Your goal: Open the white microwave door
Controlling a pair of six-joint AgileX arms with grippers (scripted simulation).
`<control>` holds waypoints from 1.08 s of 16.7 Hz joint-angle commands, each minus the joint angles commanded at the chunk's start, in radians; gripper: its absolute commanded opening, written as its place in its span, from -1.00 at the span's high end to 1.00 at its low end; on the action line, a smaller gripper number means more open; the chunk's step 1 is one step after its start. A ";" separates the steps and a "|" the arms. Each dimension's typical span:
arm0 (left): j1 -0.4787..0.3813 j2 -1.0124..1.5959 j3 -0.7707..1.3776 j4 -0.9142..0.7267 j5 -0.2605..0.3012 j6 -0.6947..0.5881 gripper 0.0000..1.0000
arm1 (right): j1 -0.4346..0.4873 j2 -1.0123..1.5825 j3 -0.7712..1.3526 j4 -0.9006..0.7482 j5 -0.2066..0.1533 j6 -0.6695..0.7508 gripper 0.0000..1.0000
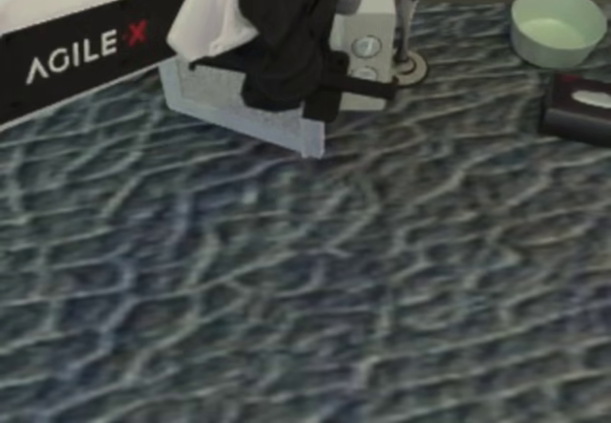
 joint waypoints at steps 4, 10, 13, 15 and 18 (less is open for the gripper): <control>0.000 0.000 0.000 0.000 0.000 0.000 1.00 | 0.000 0.000 0.000 0.000 0.000 0.000 -1.00; 0.000 0.000 0.000 0.000 0.000 0.000 1.00 | 0.000 0.000 0.000 0.000 0.000 0.000 -1.00; -0.004 -0.004 -0.009 0.006 0.009 0.005 1.00 | 0.000 0.000 0.000 0.000 0.000 0.000 -1.00; 0.001 -0.024 -0.033 0.016 0.021 0.031 1.00 | 0.000 0.000 0.000 0.000 0.000 0.000 -1.00; 0.015 -0.054 -0.093 0.029 0.046 0.082 1.00 | 0.000 0.000 0.000 0.000 0.000 0.000 -1.00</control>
